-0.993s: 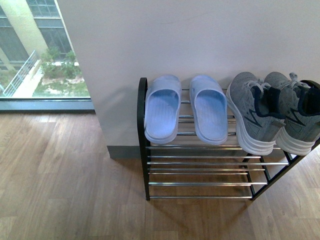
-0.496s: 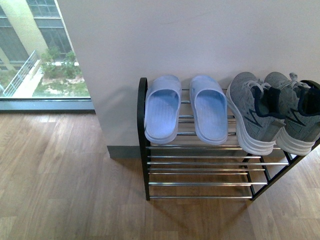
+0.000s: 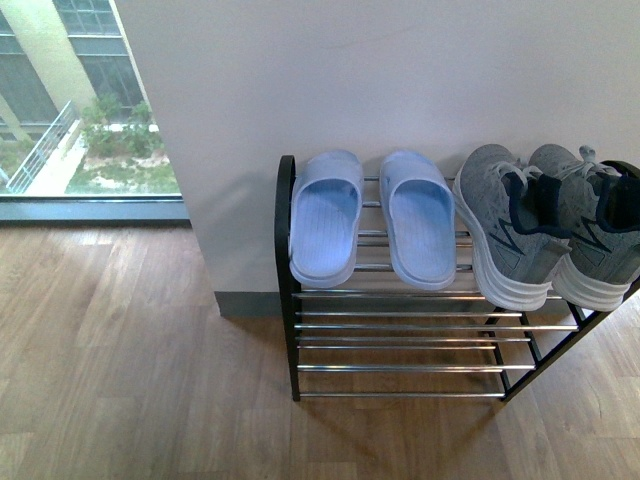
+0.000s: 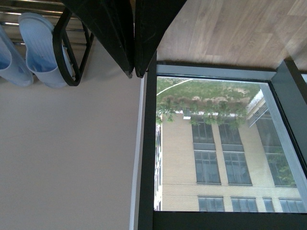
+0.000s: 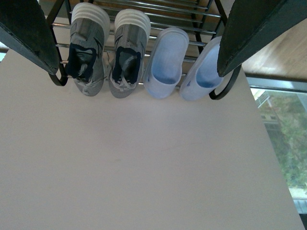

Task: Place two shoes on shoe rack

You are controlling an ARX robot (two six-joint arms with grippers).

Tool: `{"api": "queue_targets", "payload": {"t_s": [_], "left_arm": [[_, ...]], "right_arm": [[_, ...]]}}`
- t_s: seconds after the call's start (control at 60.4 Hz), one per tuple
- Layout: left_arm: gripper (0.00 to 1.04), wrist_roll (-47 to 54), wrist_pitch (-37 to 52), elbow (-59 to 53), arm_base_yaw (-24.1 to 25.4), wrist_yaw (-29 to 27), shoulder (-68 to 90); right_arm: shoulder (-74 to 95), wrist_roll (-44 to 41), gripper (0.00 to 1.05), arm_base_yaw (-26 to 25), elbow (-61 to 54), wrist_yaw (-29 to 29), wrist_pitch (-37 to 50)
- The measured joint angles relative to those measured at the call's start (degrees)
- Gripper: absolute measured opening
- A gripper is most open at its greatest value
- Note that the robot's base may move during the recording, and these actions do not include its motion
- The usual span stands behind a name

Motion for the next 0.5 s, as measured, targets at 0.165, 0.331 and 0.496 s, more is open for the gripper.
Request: {"api": "queue_targets", "payload": {"t_s": [0.165, 0.331, 0.496], "left_arm": [[0.20, 0.0, 0.0, 0.0, 0.0, 0.0, 0.0], [0.46, 0.0, 0.0, 0.0, 0.0, 0.0, 0.0], [0.84, 0.0, 0.0, 0.0, 0.0, -0.2, 0.0]], "right_arm": [[0.0, 0.0, 0.95, 0.0, 0.0, 0.0, 0.0], [0.0, 0.0, 0.95, 0.0, 0.0, 0.0, 0.0], [0.0, 0.0, 0.95, 0.0, 0.0, -0.1, 0.0]]}}
